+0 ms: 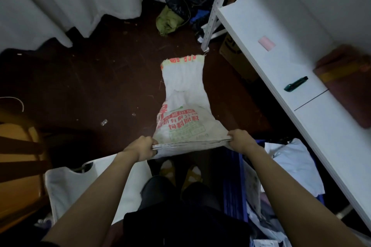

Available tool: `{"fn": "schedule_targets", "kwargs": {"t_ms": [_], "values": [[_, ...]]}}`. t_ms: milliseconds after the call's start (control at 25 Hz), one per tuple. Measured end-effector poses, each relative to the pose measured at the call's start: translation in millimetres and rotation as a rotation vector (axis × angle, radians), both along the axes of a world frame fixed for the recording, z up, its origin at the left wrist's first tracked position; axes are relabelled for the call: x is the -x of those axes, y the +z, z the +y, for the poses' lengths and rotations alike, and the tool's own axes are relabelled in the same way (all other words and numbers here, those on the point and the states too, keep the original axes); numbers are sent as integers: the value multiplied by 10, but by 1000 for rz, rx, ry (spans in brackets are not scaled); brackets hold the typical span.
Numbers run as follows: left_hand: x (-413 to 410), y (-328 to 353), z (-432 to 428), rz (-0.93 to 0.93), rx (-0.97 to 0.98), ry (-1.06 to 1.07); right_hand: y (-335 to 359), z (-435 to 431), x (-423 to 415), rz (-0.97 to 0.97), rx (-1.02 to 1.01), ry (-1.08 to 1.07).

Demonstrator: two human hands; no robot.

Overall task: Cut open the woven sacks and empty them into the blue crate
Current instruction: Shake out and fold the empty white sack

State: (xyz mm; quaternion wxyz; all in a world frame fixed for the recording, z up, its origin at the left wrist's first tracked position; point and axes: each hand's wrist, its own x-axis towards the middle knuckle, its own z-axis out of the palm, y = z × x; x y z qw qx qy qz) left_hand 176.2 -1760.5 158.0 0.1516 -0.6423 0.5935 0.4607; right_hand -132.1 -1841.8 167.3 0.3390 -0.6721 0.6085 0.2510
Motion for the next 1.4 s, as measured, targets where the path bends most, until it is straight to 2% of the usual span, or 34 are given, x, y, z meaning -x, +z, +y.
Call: {"fn": "schedule_targets", "kwargs": {"t_ms": [200, 440, 560, 680, 760, 840, 960, 1160, 1280, 1400], "values": [[-139, -129, -342, 7, 80, 190, -53, -431, -95, -8, -40, -77], [-185, -249, -1219, -73, 235, 478, -178, -1360, -108, -149, 125, -218], [-120, -326, -1789, -79, 379, 628, -378, -1949, -104, -193, 201, -245], [-116, -464, -2332, -94, 503, 665, -601, -2450, -185, -128, 325, -146], [-178, -655, -2722, -76, 512, 696, -806, -2811, -219, -31, 403, -3], [-268, -885, -3104, -75, 509, 713, -979, -3199, -302, 19, 399, 59], [-446, -1273, -3628, -91, 531, 741, -1296, -3736, -486, 33, 404, 88], [-698, -1724, -4332, -109, 571, 725, -1798, -4432, -773, -21, 531, 71], [-791, -1948, -4481, -98, 604, 714, -2002, -4686, -935, 47, 618, 88], [-800, -2231, -4433, -79, 599, 704, -2227, -4899, -1014, -12, 679, 58]]}}
